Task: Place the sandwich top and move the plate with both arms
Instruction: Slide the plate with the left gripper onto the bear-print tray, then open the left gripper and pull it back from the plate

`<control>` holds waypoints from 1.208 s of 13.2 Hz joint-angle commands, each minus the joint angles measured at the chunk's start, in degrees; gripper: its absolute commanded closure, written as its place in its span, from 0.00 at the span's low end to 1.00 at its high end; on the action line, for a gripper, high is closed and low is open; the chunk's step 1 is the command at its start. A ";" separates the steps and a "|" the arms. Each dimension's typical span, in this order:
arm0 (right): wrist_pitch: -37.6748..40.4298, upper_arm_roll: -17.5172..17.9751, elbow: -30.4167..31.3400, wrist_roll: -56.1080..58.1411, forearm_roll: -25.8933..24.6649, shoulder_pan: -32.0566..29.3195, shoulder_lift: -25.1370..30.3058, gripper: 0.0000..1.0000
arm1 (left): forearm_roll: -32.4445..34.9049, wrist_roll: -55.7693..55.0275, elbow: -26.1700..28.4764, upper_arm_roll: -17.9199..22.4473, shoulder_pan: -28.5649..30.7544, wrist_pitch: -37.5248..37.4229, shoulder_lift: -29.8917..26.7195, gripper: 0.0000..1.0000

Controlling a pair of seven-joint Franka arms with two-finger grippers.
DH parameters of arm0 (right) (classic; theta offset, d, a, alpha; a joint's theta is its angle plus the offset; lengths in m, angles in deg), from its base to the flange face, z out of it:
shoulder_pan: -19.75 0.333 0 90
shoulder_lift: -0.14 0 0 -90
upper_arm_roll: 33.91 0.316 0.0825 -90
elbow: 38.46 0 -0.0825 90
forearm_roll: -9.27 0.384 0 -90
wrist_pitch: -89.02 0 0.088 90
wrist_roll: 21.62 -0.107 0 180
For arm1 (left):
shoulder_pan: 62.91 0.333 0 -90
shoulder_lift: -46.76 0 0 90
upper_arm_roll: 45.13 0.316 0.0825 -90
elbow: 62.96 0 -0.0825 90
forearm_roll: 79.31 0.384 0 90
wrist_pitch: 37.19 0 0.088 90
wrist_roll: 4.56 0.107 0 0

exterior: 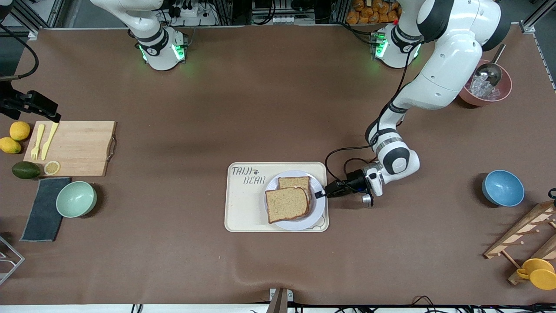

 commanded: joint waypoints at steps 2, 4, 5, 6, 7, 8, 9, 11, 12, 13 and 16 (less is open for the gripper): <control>-0.67 0.43 -0.66 -0.05 -0.36 -1.22 -0.21 0.00 | 1.02 -2.18 -1.42 0.01 -0.87 0.19 1.48 0.73; -0.85 0.43 -0.66 -0.05 -0.09 -3.32 -0.65 0.00 | 1.20 -3.60 -1.25 0.09 -0.78 0.19 1.48 0.00; -0.85 0.35 -0.66 0.13 1.91 -4.72 -0.82 0.00 | 1.28 -3.77 -0.90 0.09 -0.35 0.19 1.13 0.00; -0.68 0.35 -0.57 0.39 4.02 -6.48 -0.83 0.00 | 1.98 -3.94 -0.72 0.09 0.00 0.28 0.78 0.00; -0.15 0.35 -0.40 1.87 4.47 -7.02 -0.83 0.00 | 3.12 -4.38 -0.63 0.09 0.27 0.28 0.60 0.00; 0.20 0.35 -0.40 3.97 4.39 -7.02 -0.74 0.00 | 3.39 -4.56 -0.46 0.09 0.27 0.28 0.51 0.00; 0.73 0.35 -0.48 4.86 4.39 -7.37 -0.74 0.00 | 3.39 -4.82 0.50 0.01 0.27 1.59 -0.10 0.00; 0.73 0.43 -0.49 4.96 4.74 -8.60 -0.83 0.00 | 3.39 -5.43 1.47 0.01 0.36 4.66 -1.42 0.00; 0.73 0.43 -0.40 4.96 5.44 -8.52 -0.83 0.00 | 3.48 -5.79 1.91 0.01 0.36 4.76 -1.94 0.00; 0.91 0.43 -0.31 4.96 5.88 -8.17 -0.83 0.00 | 3.48 -6.40 2.53 0.01 0.36 4.76 -2.73 0.00; 1.78 0.96 -0.31 5.22 5.88 -7.29 -0.74 0.00 | 5.32 -10.35 5.86 0.09 0.27 5.72 -6.41 0.00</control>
